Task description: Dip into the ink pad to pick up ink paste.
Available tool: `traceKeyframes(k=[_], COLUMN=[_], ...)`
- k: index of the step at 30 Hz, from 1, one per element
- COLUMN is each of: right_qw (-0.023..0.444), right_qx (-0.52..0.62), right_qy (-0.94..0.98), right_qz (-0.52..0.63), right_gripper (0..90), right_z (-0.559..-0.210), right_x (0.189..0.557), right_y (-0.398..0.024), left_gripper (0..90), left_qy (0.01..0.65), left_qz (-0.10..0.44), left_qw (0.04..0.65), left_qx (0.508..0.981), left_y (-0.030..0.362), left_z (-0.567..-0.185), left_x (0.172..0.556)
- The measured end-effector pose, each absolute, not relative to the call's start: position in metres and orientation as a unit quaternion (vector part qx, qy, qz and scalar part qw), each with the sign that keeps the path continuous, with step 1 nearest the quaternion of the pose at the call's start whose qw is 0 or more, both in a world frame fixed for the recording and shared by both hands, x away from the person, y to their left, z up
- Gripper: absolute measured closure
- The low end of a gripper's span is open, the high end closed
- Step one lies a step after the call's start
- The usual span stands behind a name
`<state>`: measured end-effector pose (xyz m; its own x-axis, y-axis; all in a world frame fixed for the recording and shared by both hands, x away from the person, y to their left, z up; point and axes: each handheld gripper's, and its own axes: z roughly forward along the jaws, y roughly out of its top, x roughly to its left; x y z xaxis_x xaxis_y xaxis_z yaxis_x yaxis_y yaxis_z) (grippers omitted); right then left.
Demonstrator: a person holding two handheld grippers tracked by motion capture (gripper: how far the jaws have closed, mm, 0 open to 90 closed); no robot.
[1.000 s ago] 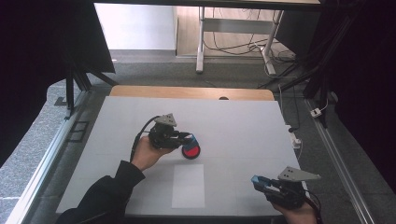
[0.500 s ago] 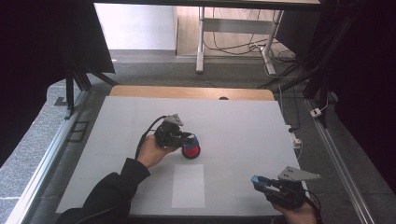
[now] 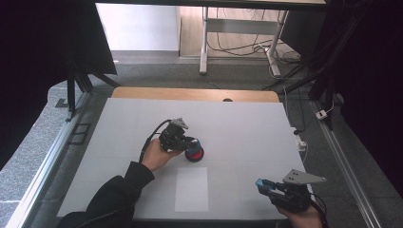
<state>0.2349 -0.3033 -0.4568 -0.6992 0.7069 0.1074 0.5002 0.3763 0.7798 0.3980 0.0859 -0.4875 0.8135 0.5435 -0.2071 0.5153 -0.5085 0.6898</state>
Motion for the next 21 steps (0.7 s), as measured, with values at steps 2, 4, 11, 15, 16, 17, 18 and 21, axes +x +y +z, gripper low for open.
traceKeyframes(k=[2,4,11,15,16,17,18,21], right_qw=[0.123,0.122,0.121,0.121,0.122,0.121,0.122,0.123], right_qx=[0.369,0.369,0.367,0.367,0.367,0.366,0.367,0.367], right_qy=[0.820,0.819,0.820,0.821,0.821,0.821,0.821,0.821], right_qz=[0.421,0.421,0.421,0.421,0.421,0.420,0.420,0.419], right_gripper=[68.0,68.0,68.0,68.0,68.0,68.0,68.0,68.0], right_z=[-0.4567,-0.4567,-0.4566,-0.4566,-0.4566,-0.4566,-0.4566,-0.4566], right_x=[0.2348,0.2347,0.2347,0.2347,0.2347,0.2347,0.2346,0.2344], right_y=[-0.3034,-0.3035,-0.3037,-0.3036,-0.3036,-0.3037,-0.3035,-0.3035], left_gripper=[70.5,70.5,70.5,70.7,70.7,70.8,70.8,70.9], left_qy=[0.305,0.304,0.317,0.323,0.322,0.320,0.318,0.316], left_qz=[0.019,0.025,0.018,0.018,0.020,0.024,0.027,0.034], left_qw=[0.387,0.385,0.380,0.372,0.369,0.365,0.361,0.353], left_qx=[0.870,0.871,0.869,0.870,0.872,0.874,0.876,0.880], left_y=[0.0855,0.0853,0.0858,0.0834,0.0824,0.0813,0.0800,0.0765], left_z=[-0.4888,-0.4901,-0.4916,-0.4907,-0.4902,-0.4897,-0.4890,-0.4877], left_x=[0.3985,0.3988,0.4011,0.4008,0.4004,0.3999,0.3993,0.3979])
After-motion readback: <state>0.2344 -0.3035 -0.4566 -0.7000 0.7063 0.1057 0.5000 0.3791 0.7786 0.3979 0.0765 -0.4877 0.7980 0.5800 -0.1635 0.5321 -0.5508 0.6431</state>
